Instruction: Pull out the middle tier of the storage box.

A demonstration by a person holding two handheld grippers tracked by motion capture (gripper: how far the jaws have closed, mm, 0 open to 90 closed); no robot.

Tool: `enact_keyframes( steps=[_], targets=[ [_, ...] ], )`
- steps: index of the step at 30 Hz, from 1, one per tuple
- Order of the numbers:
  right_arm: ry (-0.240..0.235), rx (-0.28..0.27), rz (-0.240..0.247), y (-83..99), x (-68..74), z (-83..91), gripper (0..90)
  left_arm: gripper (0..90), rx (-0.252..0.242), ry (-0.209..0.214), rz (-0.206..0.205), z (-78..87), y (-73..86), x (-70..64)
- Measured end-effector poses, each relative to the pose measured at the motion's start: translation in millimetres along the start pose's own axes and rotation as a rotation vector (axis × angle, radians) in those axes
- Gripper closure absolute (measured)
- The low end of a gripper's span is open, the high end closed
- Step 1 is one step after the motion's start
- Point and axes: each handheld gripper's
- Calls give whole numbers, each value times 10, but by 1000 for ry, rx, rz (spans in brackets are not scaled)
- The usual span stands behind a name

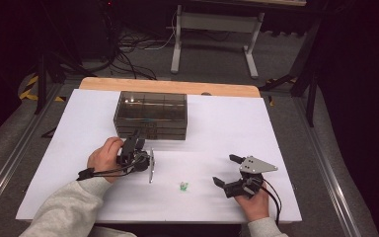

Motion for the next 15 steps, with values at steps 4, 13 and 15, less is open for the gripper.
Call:
enact_keyframes(
  steps=[4, 13, 15],
  targets=[
    [3, 6, 3, 0, 7, -7, 0, 499, 0, -22, 2, -45, -19, -43],
    [0, 10, 5, -1, 8, -13, 1, 544, 10, -40, 14, -97, -60, -93],
    [-1, 10, 5, 0, 7, -13, 1, 548, 14, -42, 17, -110, -68, -100]
  ],
)
Point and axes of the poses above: each handheld gripper's, and its own axes: z roughly backward along the jaws, y roughly out of its underside, x roughly to its left
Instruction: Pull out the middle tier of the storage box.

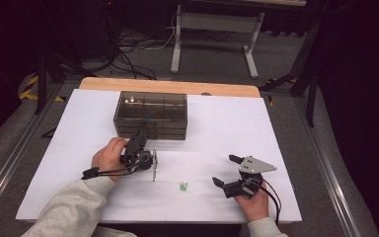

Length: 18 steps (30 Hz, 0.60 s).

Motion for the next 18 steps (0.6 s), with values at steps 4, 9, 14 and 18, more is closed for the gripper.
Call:
enact_keyframes(
  steps=[4, 9, 14, 18],
  targets=[
    [-1, 1, 1, 0, 0, -2, 1, 568, 6, 2, 7, -27, -12, -20],
    [-2, 1, 2, 0, 0, -4, 1, 587, 6, -4, 8, -57, -23, -37],
    [-3, 3, 3, 0, 0, -5, 1, 617, -1, -9, 11, -82, -28, -51],
    [-4, 3, 4, 1, 0, -7, 1, 633, 1, -11, 8, -101, -36, -59]
  ],
)
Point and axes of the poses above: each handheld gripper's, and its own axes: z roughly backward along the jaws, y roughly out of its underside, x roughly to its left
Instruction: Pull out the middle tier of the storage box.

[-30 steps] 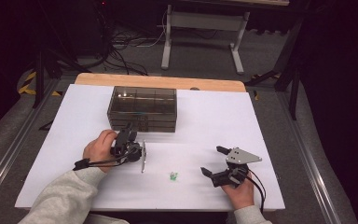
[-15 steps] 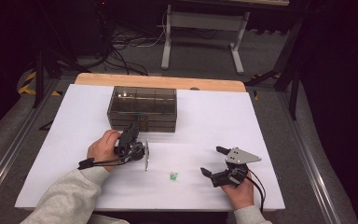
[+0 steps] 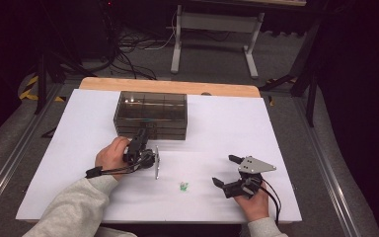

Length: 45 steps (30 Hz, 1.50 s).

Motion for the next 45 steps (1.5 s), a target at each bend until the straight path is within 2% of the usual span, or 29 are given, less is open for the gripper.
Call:
enact_keyframes(
  steps=[17, 22, 30, 34, 35, 45],
  targets=[
    [-2, 3, -1, 0, 2, -4, 2, 668, -1, -9, 0, -44, -20, -17],
    [-2, 6, -1, 0, 2, -5, 2, 668, -9, -21, -22, -55, -50, -22],
    [-6, 7, 1, 1, 2, -6, 3, 673, -11, -24, -29, -61, -75, -28],
    [-7, 7, 1, 1, 4, -7, 3, 696, -13, -34, -43, -56, -79, -48],
    [-8, 8, 1, 2, 4, -9, 4, 705, -7, -41, -59, -51, -85, -63],
    [-11, 12, 5, 1, 7, -15, 5, 768, -9, -24, -65, -61, -88, -73]
  ],
)
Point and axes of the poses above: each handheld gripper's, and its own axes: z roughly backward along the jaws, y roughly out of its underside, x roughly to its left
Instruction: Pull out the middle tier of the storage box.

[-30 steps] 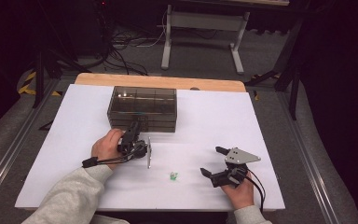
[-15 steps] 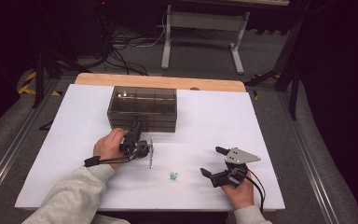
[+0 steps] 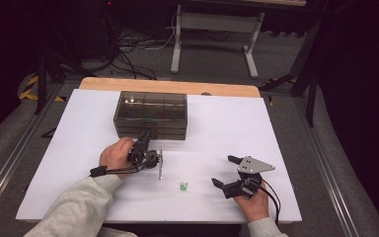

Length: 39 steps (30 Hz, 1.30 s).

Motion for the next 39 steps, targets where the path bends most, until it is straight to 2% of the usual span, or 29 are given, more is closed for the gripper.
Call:
enact_keyframes(
  steps=[2, 26, 39],
  targets=[
    [-1, 0, 0, 0, 0, 0, 5, 791, 0, 1, 1, -2, 0, -4],
    [-3, 0, 1, 0, 2, -1, 5, 803, -15, 30, 11, 9, 20, 31],
    [-4, 2, 3, 0, 4, -2, 5, 802, -20, 49, 13, 128, 24, 69]
  ],
)
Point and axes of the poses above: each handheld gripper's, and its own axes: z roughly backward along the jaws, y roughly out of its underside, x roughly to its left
